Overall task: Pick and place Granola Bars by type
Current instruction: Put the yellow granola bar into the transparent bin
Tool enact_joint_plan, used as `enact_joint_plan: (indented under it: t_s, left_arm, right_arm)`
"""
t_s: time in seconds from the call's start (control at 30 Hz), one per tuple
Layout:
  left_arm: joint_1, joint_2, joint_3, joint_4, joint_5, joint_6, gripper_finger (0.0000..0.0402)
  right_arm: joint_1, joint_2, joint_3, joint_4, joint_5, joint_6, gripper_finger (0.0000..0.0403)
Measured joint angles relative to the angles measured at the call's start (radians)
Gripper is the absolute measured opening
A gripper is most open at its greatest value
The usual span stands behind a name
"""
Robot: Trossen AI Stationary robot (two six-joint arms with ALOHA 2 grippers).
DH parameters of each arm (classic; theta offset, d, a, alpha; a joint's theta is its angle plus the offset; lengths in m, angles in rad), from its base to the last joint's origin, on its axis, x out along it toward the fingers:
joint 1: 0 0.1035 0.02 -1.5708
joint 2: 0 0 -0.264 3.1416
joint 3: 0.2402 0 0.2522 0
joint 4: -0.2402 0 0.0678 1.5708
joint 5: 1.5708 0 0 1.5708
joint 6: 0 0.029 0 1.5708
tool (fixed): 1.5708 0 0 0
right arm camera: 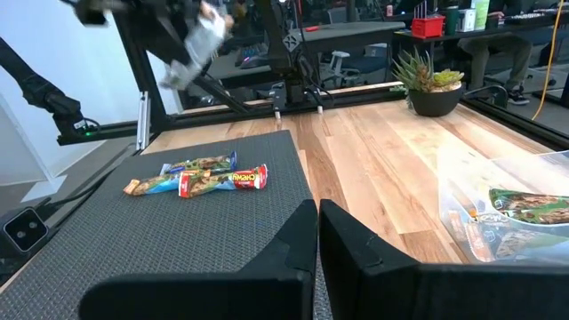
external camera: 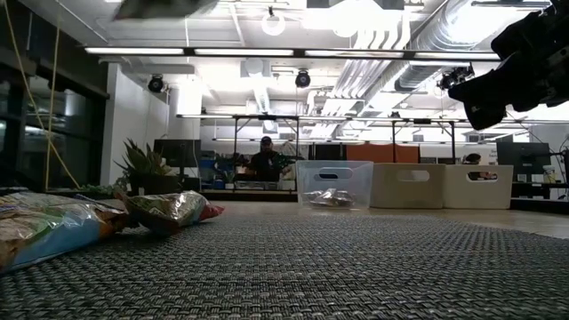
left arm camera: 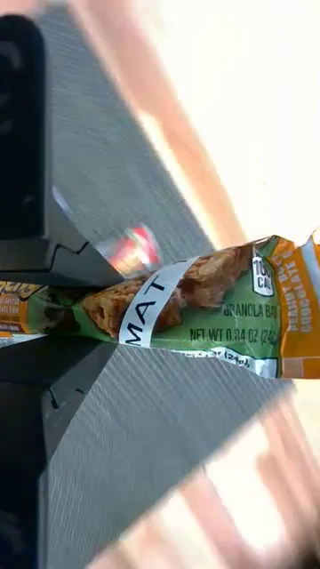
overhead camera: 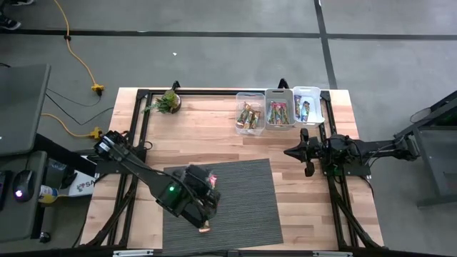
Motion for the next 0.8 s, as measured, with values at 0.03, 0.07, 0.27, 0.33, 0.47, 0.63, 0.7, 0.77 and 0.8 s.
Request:
enact_joint_plan:
  t_s: [0.03, 0.07, 0.27, 0.33, 0.47, 0.63, 0.7, 0.77, 0.8]
  left_arm:
    - [0.000, 0.000, 0.018, 0.019, -0.029, 0.057, 0.0073]
    - [0.000, 0.000, 0.035, 0.041, -0.057, 0.108, 0.0073]
    - [0.000, 0.000, 0.148, 0.168, -0.199, 0.397, 0.0073]
    - [0.000, 0.000, 0.192, 0.204, -0.238, 0.491, 0.0073]
    - [0.000, -0.001, 0.275, 0.271, -0.300, 0.664, 0.0073]
    - [0.001, -0.002, 0.357, 0.355, -0.342, 0.860, 0.0073]
    - [0.001, -0.002, 0.382, 0.385, -0.348, 0.926, 0.0073]
    - [0.001, -0.002, 0.395, 0.424, -0.358, 0.987, 0.0073]
    - [0.006, -0.002, 0.400, 0.443, -0.367, 1.020, 0.0073]
  right_arm:
    - [0.000, 0.000, 0.000, 0.000, 0.000, 0.000, 0.0000]
    - [0.000, 0.000, 0.000, 0.000, 0.000, 0.000, 0.0000]
    - [0.000, 0.000, 0.000, 0.000, 0.000, 0.000, 0.0000]
    - [0.000, 0.000, 0.000, 0.000, 0.000, 0.000, 0.0000]
    - [0.000, 0.000, 0.000, 0.000, 0.000, 0.000, 0.0000]
    - [0.000, 0.000, 0.000, 0.000, 0.000, 0.000, 0.0000]
    - [0.000, 0.000, 0.000, 0.000, 0.000, 0.000, 0.0000]
    - [0.000, 0.000, 0.000, 0.000, 0.000, 0.000, 0.0000]
    - [0.000, 0.000, 0.000, 0.000, 0.000, 0.000, 0.0000]
